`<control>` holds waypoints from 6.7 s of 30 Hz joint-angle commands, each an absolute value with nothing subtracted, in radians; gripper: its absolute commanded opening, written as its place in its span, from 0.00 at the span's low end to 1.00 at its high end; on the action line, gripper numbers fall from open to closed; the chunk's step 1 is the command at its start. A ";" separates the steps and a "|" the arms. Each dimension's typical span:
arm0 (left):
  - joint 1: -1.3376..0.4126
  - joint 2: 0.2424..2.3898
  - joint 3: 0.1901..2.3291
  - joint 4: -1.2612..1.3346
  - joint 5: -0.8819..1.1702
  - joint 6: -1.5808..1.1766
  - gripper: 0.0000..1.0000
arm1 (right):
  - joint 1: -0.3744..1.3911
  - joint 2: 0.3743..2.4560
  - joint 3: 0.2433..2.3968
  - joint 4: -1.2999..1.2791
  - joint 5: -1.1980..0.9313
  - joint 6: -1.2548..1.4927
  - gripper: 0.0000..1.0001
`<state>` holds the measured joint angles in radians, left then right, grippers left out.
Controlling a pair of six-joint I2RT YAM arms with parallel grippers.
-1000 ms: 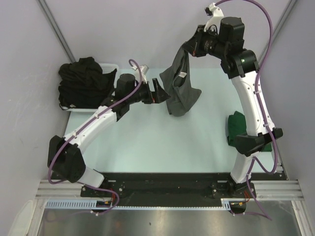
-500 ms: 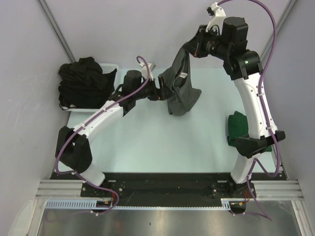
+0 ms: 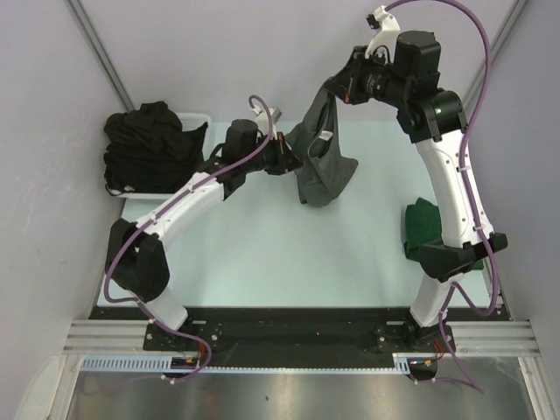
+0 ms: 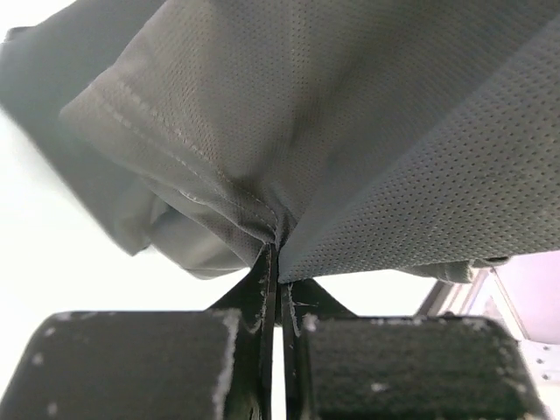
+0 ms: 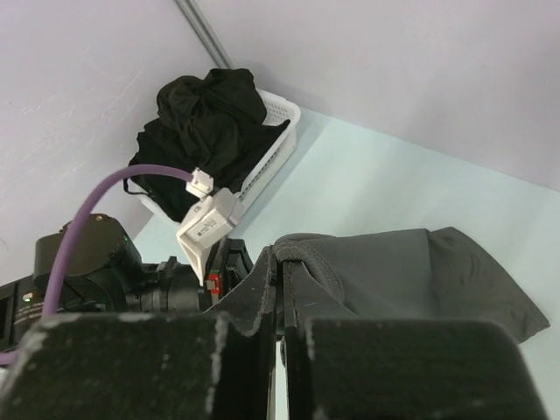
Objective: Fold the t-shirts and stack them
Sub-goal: Flatten out the tshirt
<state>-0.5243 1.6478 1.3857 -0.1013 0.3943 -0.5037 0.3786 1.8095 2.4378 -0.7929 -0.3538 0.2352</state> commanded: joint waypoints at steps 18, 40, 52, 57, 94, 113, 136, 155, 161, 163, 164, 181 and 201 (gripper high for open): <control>-0.520 1.649 2.141 -0.498 -0.113 -0.210 0.00 | 0.342 1.764 1.996 -0.629 -0.215 0.201 0.45; -0.485 1.519 2.125 -0.647 -0.337 -0.149 0.00 | 0.331 1.893 1.931 -0.744 -0.206 0.239 0.50; -0.485 1.652 2.094 -0.632 -0.198 -0.225 0.00 | 0.321 1.882 1.924 -0.746 -0.249 0.238 0.50; -0.497 1.840 2.277 -0.621 -0.063 -0.296 0.00 | 0.314 1.862 1.913 -0.756 -0.230 0.230 0.50; -0.615 1.589 2.459 -0.393 -0.408 0.100 0.00 | 0.359 1.842 1.775 -0.653 -0.377 0.299 0.55; -0.615 1.651 2.473 -0.433 -0.368 0.035 0.00 | 0.420 1.804 1.672 -0.574 -0.364 0.322 1.00; -0.615 1.595 2.467 -0.494 -0.362 0.025 0.00 | 0.376 1.868 1.632 -0.413 -0.448 0.477 1.00; -0.615 1.589 2.424 -0.499 -0.344 0.017 0.00 | 0.429 1.897 1.686 0.060 -0.724 0.891 1.00; -0.615 1.586 2.422 -0.499 -0.334 0.017 0.00 | 0.463 1.908 1.611 0.175 -0.772 0.962 1.00; -0.615 1.585 2.418 -0.502 -0.336 0.018 0.00 | 0.474 1.908 1.600 0.193 -0.781 0.976 1.00; -0.615 1.585 2.416 -0.502 -0.336 0.023 0.00 | 0.480 1.910 1.598 0.195 -0.790 0.977 0.99; -0.611 1.591 2.393 -0.497 -0.354 0.038 0.00 | 0.514 1.685 1.470 0.089 -0.801 0.899 1.00; -0.611 1.634 2.462 -0.488 -0.307 -0.018 0.00 | 0.551 1.649 1.420 -0.070 -0.788 0.743 1.00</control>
